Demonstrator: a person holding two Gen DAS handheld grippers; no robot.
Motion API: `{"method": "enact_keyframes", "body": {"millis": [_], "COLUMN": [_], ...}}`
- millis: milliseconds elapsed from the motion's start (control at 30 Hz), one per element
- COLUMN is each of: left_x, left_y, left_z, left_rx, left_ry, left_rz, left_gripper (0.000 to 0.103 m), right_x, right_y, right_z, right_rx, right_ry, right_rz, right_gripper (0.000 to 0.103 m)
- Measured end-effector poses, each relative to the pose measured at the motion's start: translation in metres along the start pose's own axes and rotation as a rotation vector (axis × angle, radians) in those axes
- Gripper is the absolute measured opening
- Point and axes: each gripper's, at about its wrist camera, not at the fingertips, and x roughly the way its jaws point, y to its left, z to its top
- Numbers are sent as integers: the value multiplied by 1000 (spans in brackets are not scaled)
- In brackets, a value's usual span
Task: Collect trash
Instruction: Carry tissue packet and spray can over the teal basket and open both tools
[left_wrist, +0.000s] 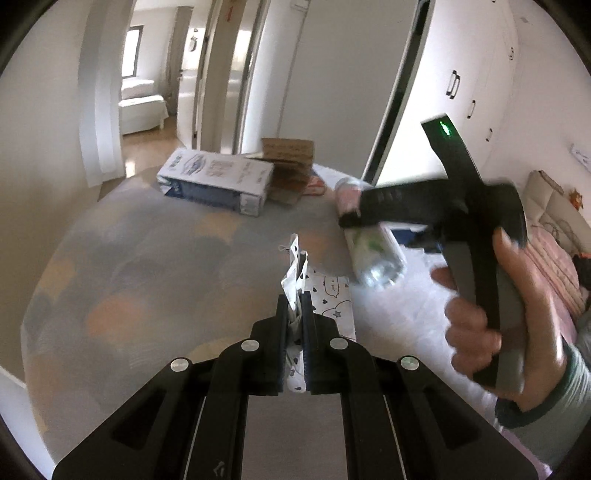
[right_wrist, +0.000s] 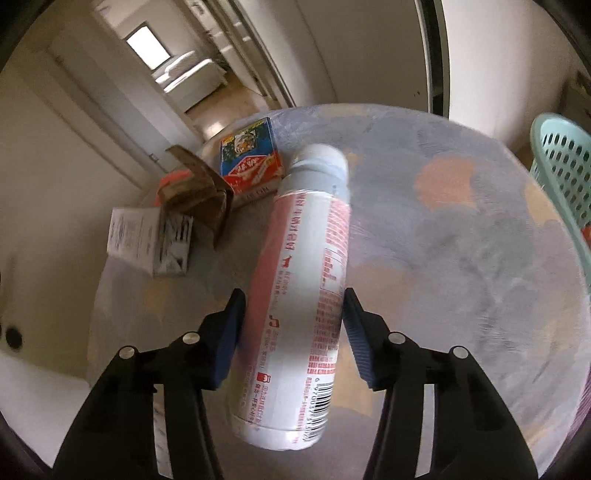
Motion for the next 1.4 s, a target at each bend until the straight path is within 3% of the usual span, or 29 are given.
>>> {"method": "enact_keyframes", "body": {"millis": [300,900,1167,1400], "left_x": [12,64,96,142], "left_y": [-41,-134,-182,-243], "left_z": [21,79,103,116], "left_rx": [45,141,186,238], "left_ry": [-8,-11,-5,35], "left_rz": [-39,-127,-198,-234], "left_gripper": [5,5,5,5], "right_x": [-46,-118,-157,-170], "right_y": [-54,-147,-209,-268], "right_z": [-14,4,19,29], "right_rx": [-36,58,150,242], "right_ry": [-58,-205,-311,-354], "right_rz": [15,80,27,-36], "right_gripper": [48,46,46,46]}}
